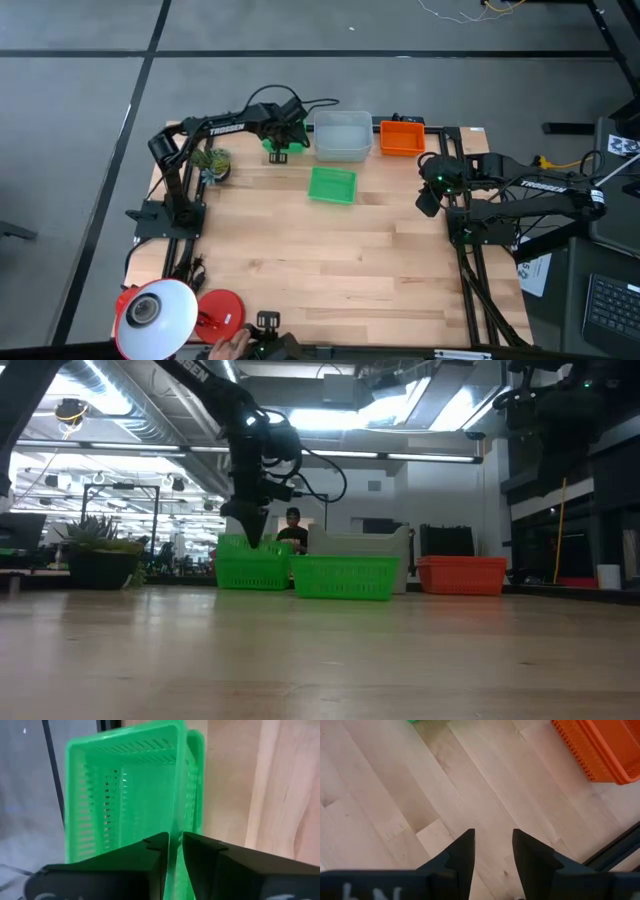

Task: Stack baskets by color
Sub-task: Stack the bottom left green bin on top of the top green bin, then stack the bottom green bin on top of the top green bin

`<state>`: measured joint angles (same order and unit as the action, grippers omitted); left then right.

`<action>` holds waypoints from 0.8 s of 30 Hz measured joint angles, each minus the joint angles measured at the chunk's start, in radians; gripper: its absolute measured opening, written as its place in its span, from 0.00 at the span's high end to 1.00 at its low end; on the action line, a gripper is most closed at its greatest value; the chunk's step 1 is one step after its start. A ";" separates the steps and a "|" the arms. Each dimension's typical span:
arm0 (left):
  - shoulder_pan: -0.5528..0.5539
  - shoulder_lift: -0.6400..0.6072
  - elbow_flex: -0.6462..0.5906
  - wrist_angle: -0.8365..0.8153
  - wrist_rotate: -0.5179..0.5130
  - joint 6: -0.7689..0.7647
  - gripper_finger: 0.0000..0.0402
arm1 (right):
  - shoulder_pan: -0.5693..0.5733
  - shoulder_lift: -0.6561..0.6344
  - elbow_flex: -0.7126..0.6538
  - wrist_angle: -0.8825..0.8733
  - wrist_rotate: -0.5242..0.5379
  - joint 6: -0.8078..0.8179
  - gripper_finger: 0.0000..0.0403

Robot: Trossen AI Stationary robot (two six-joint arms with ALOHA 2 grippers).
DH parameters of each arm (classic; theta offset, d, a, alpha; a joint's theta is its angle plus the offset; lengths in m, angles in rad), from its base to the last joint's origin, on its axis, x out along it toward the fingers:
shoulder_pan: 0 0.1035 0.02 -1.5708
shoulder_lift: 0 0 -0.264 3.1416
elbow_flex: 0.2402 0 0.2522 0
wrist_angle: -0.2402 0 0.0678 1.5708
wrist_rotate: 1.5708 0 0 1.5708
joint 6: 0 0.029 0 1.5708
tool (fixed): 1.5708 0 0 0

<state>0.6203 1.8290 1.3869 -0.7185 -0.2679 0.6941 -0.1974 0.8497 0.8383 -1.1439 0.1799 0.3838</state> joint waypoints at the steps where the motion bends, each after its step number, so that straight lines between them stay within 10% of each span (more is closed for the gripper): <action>1: -0.001 0.000 0.000 0.000 0.000 0.000 0.87 | 0.000 0.000 0.000 0.000 0.000 0.000 0.68; 18: -0.129 -0.098 0.000 -0.005 0.008 -0.162 0.82 | 0.000 0.000 0.000 -0.003 -0.001 0.000 0.68; 24: -0.282 -0.139 0.002 0.090 0.360 -0.377 0.82 | 0.000 0.000 0.000 -0.003 -0.001 0.000 0.67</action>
<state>0.3380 1.6898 1.3888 -0.6287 0.0919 0.3167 -0.1976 0.8497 0.8387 -1.1465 0.1791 0.3840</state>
